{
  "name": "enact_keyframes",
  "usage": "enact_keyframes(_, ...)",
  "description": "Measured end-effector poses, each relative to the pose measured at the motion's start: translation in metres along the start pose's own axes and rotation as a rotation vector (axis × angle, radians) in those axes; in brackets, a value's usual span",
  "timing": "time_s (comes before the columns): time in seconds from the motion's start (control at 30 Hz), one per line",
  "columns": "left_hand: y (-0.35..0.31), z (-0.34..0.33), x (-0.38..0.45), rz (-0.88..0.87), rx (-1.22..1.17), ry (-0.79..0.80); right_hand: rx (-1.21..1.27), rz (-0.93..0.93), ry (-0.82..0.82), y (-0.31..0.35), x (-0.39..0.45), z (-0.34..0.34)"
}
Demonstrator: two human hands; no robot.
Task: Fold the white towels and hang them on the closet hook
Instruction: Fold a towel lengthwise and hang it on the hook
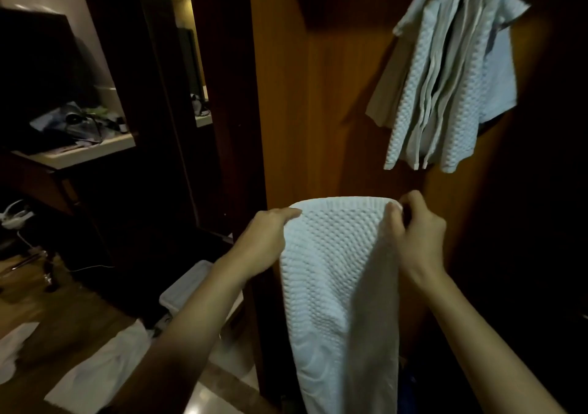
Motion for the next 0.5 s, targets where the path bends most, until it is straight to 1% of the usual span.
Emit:
enact_keyframes(0.1,-0.018,-0.005,-0.004,0.082,-0.084,-0.094,-0.034,0.115,0.042,0.025,-0.015,-0.004)
enact_keyframes(0.23,-0.051,-0.013,-0.016,0.068,-0.205,-0.179,0.018,0.208,0.119,0.053,-0.036,-0.013)
enact_keyframes(0.3,-0.060,-0.020,-0.021,0.097,-0.304,-0.198,-0.053,0.249,0.099,0.062,-0.039,-0.014)
enact_keyframes(0.4,-0.063,-0.028,-0.029,0.155,-0.480,-0.256,-0.198,0.312,0.000,0.074,-0.044,-0.013)
enact_keyframes(0.43,-0.062,-0.030,-0.032,0.178,-0.532,-0.286,-0.201,0.317,-0.017,0.076,-0.046,-0.013)
enact_keyframes(0.5,-0.059,-0.032,-0.037,0.220,-0.592,-0.334,-0.152,0.288,0.003,0.075,-0.051,-0.016)
Point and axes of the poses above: each hand's wrist, its own x-axis towards the middle knuckle, its own z-axis out of the back of the hand, y = z × x, the point moved 6 cm from there along x, towards the middle knuckle, and after that the axes turned 1 degree about x, right-handed, at the moved point
